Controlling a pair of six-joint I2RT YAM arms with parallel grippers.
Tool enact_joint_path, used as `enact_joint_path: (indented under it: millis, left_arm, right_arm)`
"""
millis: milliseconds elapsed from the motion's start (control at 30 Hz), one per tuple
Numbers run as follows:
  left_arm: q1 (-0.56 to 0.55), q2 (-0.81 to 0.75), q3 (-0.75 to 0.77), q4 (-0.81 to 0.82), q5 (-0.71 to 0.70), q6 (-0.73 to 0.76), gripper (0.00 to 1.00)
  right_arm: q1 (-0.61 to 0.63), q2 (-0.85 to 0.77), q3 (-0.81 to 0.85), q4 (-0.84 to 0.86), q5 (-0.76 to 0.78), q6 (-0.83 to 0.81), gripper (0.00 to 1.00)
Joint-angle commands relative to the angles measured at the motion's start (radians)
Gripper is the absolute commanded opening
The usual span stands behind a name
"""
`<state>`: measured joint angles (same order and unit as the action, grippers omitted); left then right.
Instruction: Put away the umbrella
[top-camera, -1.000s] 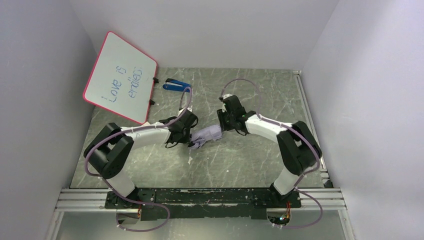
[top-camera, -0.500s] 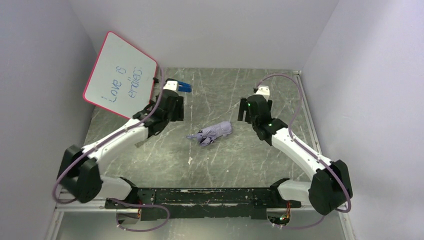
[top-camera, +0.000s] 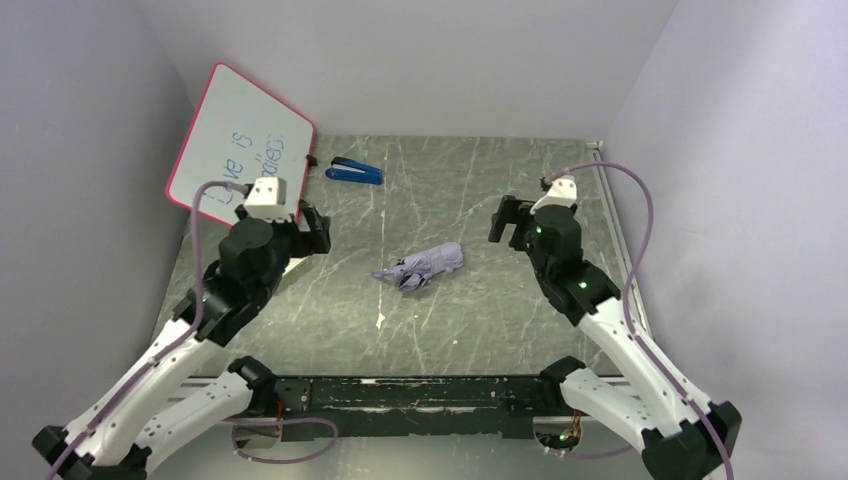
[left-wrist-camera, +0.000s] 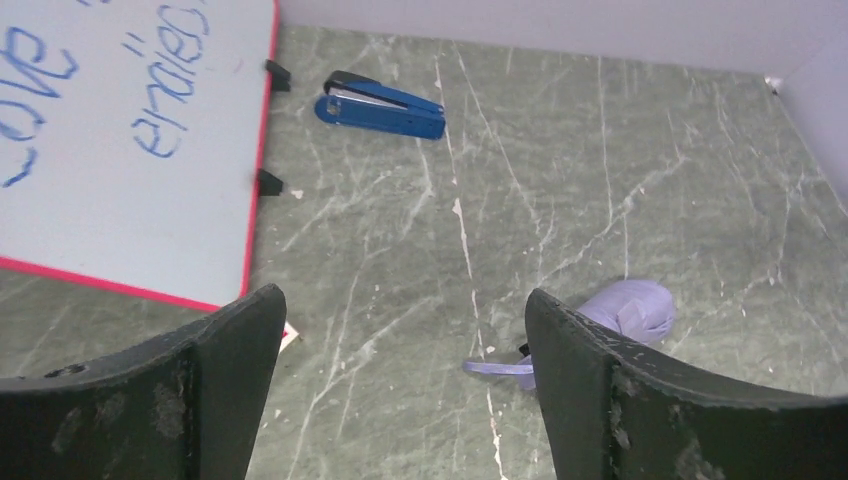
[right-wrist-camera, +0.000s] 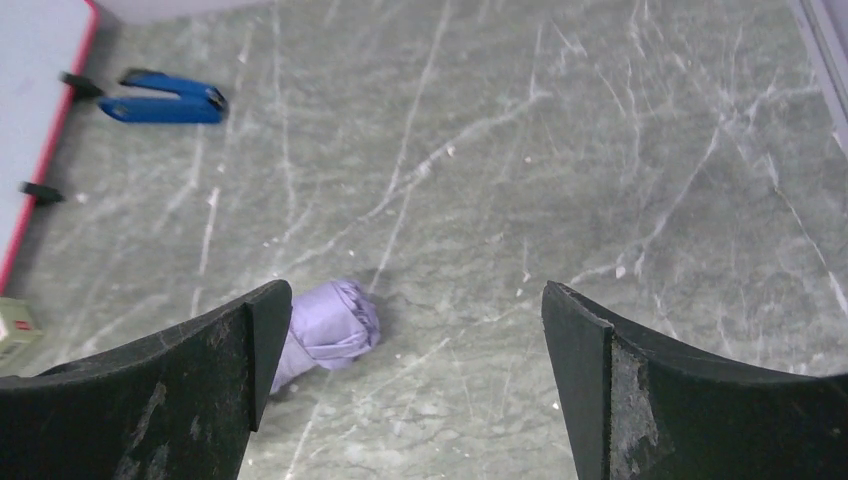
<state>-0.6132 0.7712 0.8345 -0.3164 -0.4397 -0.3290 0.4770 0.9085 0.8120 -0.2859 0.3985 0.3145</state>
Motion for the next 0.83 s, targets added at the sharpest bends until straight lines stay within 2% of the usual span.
enact_joint_path:
  millis: [0, 167, 367, 500, 667, 800]
  left_arm:
    - [0.0, -0.088, -0.017, -0.099, -0.09, -0.017, 0.94]
    - [0.0, -0.182, -0.04, -0.169, -0.16, -0.034, 0.96]
    - [0.0, -0.274, -0.075, -0.178, -0.205, -0.04, 0.96]
    - [0.0, -0.3, -0.088, -0.174, -0.223, -0.042, 0.96]
    - [0.0, -0.31, -0.103, -0.164, -0.224, -0.041, 0.96]
    - [0.0, -0.315, -0.109, -0.163, -0.236, -0.044, 0.97]
  right_arm:
    - [-0.003, -0.095, -0.006, -0.012, -0.046, -0.009, 1.0]
    - [-0.002, -0.19, -0.011, -0.027, -0.048, -0.004, 1.0]
    - [-0.003, -0.26, 0.002, -0.08, -0.006, -0.017, 1.0]
    - [-0.003, -0.277, 0.012, -0.139, 0.037, -0.003, 1.0]
    - [-0.003, -0.338, -0.022, -0.117, 0.029, 0.001, 1.0]
    - [-0.003, -0.307, -0.01, -0.131, 0.055, 0.016, 1.0]
